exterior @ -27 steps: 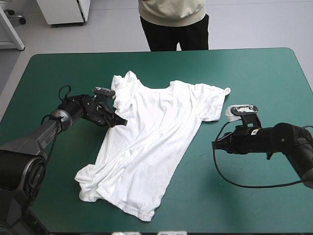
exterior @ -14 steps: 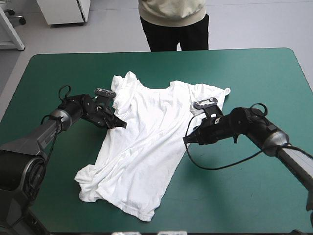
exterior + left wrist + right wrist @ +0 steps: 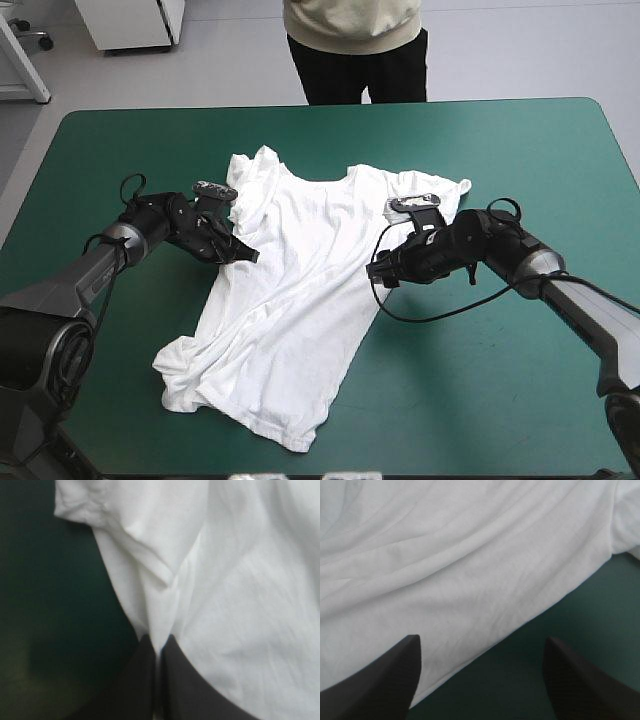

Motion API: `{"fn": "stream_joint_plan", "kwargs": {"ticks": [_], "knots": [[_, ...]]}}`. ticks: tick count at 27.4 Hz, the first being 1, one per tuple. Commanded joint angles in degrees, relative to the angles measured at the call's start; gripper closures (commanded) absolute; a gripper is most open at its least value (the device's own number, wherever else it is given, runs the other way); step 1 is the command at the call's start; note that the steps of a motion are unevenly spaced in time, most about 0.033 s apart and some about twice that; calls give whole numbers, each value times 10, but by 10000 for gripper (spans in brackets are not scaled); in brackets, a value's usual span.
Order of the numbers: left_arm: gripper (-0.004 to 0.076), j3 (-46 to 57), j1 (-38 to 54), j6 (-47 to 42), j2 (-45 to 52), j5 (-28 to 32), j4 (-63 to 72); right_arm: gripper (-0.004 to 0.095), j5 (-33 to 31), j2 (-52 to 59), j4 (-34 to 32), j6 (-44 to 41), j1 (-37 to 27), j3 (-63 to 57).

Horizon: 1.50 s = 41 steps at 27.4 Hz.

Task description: Fold the cloth

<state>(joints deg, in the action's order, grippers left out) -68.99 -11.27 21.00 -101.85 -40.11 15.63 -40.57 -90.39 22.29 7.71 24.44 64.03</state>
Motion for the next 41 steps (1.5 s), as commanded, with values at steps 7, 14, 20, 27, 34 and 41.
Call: {"fn": "stream_joint_plan", "kwargs": {"ticks": [7, 14, 20, 27, 34, 41], "knots": [[733, -23, 0, -7, 25, 2, 2, 391, 35, -60, -41, -73, 1, 22], [733, -23, 0, -7, 25, 6, 5, 491, 2, -137, -17, -77, 2, 60], [733, -23, 0, -7, 25, 6, 5, 895, -39, -152, -48, -77, 2, 62], [733, -23, 0, -19, 35, 30, 12, 915, -34, -145, -82, -96, 2, 62], [733, -23, 0, -19, 68, 84, 31, 916, -22, -64, -193, -150, 2, 62], [733, -28, 0, -36, 161, 137, 32, 925, -40, 86, -335, -182, 1, 79]]}}
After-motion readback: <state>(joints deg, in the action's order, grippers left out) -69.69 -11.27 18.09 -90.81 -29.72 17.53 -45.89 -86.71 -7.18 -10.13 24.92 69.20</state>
